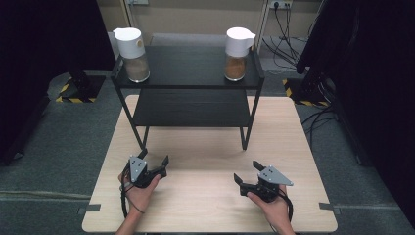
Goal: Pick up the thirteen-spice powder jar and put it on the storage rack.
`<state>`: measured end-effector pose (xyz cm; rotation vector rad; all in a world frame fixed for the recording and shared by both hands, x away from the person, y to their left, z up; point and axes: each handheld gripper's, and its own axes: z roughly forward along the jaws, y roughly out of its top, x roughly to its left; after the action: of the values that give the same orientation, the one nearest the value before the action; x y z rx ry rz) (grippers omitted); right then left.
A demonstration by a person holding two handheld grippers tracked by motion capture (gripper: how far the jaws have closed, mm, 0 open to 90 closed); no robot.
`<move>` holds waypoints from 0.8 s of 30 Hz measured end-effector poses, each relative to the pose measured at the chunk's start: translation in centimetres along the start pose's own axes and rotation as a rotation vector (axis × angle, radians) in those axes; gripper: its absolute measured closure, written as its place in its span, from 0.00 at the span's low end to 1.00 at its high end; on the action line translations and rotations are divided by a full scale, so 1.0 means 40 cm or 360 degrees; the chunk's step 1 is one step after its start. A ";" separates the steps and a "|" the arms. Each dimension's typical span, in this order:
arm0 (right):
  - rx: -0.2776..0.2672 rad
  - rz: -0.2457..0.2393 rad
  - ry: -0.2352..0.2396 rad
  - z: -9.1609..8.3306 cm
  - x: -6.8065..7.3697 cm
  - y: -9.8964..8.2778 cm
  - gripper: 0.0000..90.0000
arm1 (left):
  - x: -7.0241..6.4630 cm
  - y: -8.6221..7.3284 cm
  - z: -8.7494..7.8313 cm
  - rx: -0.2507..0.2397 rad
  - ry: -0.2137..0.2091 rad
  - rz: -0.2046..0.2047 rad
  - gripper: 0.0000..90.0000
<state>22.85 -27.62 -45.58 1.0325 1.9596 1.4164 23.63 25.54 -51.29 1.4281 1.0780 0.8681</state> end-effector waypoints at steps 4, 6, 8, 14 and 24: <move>0.0001 0.0012 -0.0003 0.003 0.001 -0.016 0.13 | 0.000 -0.001 0.000 -0.0002 0.0000 -0.0003 0.13; -0.0002 0.0017 -0.0006 0.004 0.002 -0.022 0.13 | 0.001 -0.001 0.000 -0.0002 0.0000 -0.0003 0.13; -0.0002 0.0024 -0.0011 0.006 0.000 -0.030 0.13 | 0.000 -0.001 -0.001 -0.0004 0.0000 -0.0002 0.13; 0.0007 0.0036 -0.0004 0.013 0.002 -0.047 0.13 | 0.001 -0.001 -0.001 -0.0003 0.0001 -0.0005 0.13; -0.0013 0.0024 -0.0004 0.013 0.007 -0.054 0.13 | -0.001 -0.001 -0.001 -0.0005 0.0003 0.0001 0.13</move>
<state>22.48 -27.46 -47.80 1.0468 1.9464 1.4294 23.58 25.52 -51.34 1.4254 1.0772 0.8711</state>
